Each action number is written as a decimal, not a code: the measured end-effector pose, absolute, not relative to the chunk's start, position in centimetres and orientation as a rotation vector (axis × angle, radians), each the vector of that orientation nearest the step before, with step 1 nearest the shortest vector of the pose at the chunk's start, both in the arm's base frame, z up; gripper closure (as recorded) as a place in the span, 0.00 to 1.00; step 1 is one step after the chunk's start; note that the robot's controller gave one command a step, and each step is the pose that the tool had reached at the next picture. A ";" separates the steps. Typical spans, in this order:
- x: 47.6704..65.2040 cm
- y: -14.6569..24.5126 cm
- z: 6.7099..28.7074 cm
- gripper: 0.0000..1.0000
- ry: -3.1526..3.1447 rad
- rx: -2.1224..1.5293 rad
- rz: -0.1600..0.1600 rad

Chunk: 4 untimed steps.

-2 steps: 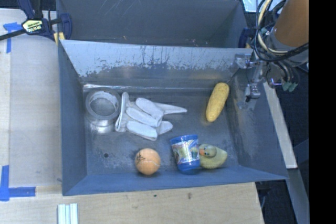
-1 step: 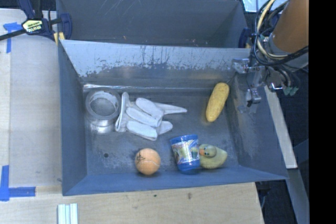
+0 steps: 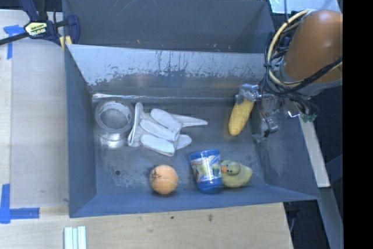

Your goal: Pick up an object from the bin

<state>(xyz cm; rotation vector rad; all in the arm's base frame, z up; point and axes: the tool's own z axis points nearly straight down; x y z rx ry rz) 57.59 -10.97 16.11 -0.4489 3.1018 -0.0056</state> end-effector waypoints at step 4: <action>62.0 -11.4 7.0 1.00 3.022 -0.800 -0.004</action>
Offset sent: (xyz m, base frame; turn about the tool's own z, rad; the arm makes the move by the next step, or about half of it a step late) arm 0.0402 -0.0241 -0.0768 -0.3243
